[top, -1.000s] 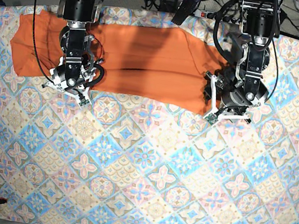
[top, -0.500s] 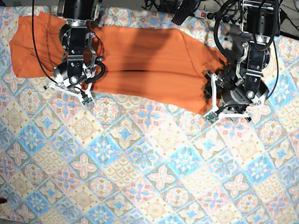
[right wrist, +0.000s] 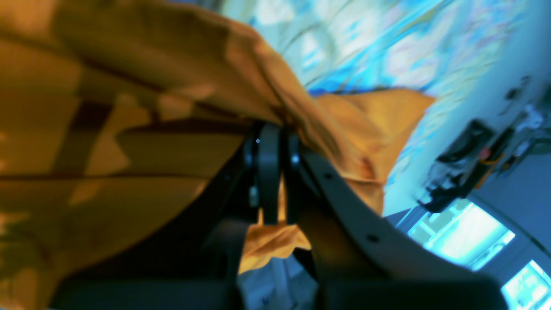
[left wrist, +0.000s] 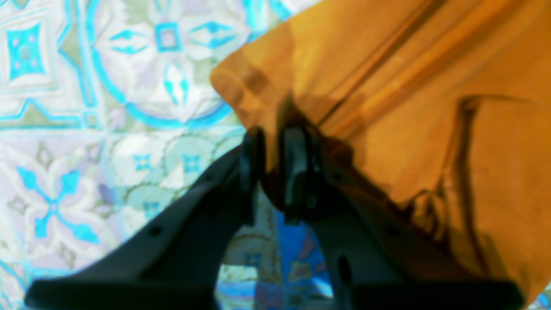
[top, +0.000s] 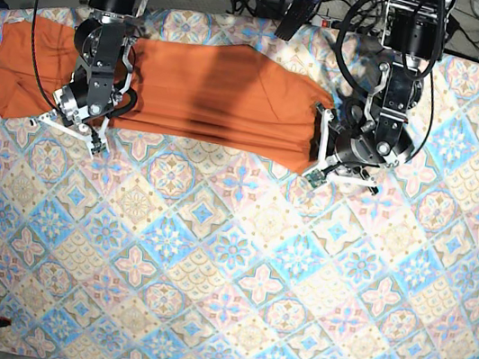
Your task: Fold the T-shirt properly
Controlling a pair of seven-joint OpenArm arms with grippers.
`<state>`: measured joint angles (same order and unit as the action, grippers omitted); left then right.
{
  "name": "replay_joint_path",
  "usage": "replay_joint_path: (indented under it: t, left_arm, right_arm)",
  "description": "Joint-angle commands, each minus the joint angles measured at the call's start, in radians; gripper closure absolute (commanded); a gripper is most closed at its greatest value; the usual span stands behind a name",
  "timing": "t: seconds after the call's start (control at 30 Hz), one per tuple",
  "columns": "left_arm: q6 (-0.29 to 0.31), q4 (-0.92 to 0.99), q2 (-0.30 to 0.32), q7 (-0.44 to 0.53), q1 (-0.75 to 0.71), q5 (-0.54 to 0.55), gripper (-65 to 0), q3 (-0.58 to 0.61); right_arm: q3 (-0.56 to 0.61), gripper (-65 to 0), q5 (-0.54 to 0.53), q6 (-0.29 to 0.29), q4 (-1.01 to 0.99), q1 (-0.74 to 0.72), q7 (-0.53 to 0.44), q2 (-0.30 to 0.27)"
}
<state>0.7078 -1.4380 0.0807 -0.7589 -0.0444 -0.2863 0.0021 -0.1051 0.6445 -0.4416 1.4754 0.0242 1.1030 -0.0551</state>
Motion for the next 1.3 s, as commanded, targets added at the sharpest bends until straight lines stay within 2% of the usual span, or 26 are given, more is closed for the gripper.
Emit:
replay_joint_path:
  t: [0.0,0.27,0.53,0.83,0.9,1.0,1.17,1.27]
  left_arm:
    - [-0.01,-0.017,0.008,-0.007,0.011,-0.009,-7.4,-0.006]
    - [-0.01,-0.086,0.001,-0.006,0.021,-0.006,-7.3,-0.11]
    - [-0.01,-0.06,0.006,-0.009,0.057,-0.011,-7.3,-0.112]
    - [-0.01,-0.05,0.004,-0.014,0.12,-0.009,-7.3,-0.112]
    - [-0.01,-0.031,0.003,-0.014,0.142,-0.009,-7.3,-0.112]
    - [-0.01,-0.007,0.0,-0.014,0.169,-0.008,-7.3,-0.112]
    - [-0.01,-0.002,-0.012,-0.007,0.206,-0.009,-7.3,-0.152]
    - [-0.01,0.027,-0.034,-0.014,0.246,-0.018,-7.3,-0.184]
  right_arm:
    - [-0.005,0.0,0.027,0.01,0.028,-0.005,0.012,-0.01]
    - [0.005,0.0,0.027,0.01,0.049,-0.023,0.006,0.03]
    - [0.006,0.0,0.027,0.01,0.037,-0.123,0.006,0.084]
    - [0.063,0.0,0.027,0.011,-0.08,-0.206,0.002,0.09]
    - [0.061,0.0,0.024,0.031,-0.091,-0.223,-0.007,0.091]
    - [0.063,0.0,0.025,0.12,-0.086,-0.224,-0.031,0.105]
    - [0.064,0.0,0.024,0.128,-0.086,-0.226,-0.033,0.105]
    - [0.041,0.0,0.022,0.129,-0.086,-0.237,-0.067,0.105]
